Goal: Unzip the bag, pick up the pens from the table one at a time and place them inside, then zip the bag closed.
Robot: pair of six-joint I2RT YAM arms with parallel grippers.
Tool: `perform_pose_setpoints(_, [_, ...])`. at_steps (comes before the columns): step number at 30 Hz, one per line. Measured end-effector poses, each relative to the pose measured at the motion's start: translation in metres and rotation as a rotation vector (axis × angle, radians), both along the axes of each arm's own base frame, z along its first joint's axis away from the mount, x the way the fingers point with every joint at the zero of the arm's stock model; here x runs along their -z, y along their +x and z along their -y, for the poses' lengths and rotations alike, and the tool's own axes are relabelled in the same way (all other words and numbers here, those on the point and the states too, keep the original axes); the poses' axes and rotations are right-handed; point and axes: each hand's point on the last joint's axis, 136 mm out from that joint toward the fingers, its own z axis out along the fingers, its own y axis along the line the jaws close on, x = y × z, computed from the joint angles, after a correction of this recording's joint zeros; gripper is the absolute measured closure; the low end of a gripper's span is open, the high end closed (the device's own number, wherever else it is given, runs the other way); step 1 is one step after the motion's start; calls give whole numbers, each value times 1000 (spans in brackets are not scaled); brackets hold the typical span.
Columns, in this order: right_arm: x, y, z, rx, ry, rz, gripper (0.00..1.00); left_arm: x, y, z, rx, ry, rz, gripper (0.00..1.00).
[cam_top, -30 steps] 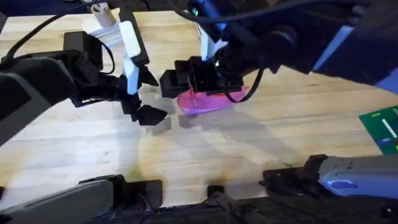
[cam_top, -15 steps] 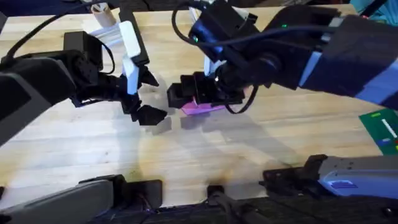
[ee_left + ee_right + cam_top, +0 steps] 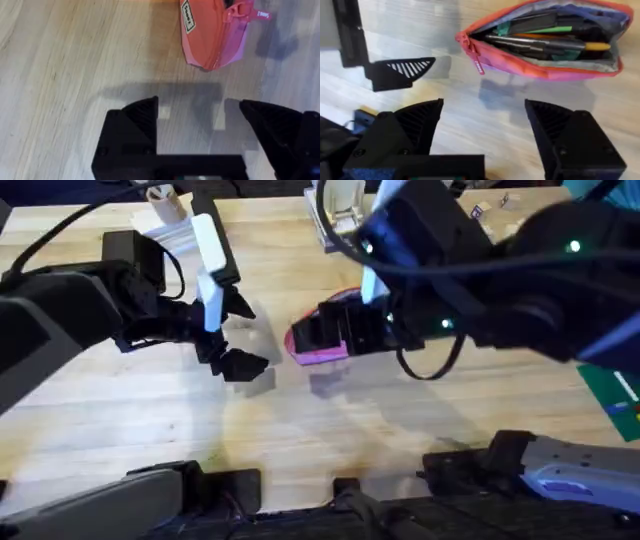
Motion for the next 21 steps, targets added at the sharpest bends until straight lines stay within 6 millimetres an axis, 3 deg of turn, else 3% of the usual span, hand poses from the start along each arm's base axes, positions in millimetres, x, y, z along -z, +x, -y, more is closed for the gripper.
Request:
perform_pose_setpoints(5, [10,-8,-1,-65,-47,85,5,0,0,0,0,0,0,8])
perform_pose_setpoints(10, [14,-10,-21,-111,-18,159,5,0,0,0,0,0,0,8])
perform_pose_setpoints(15, [11,-5,-29,-103,10,198,5,0,0,0,0,0,0,8])
perform_pose_setpoints(21, [22,4,-33,-84,-18,208,5,0,0,0,0,0,0,8])
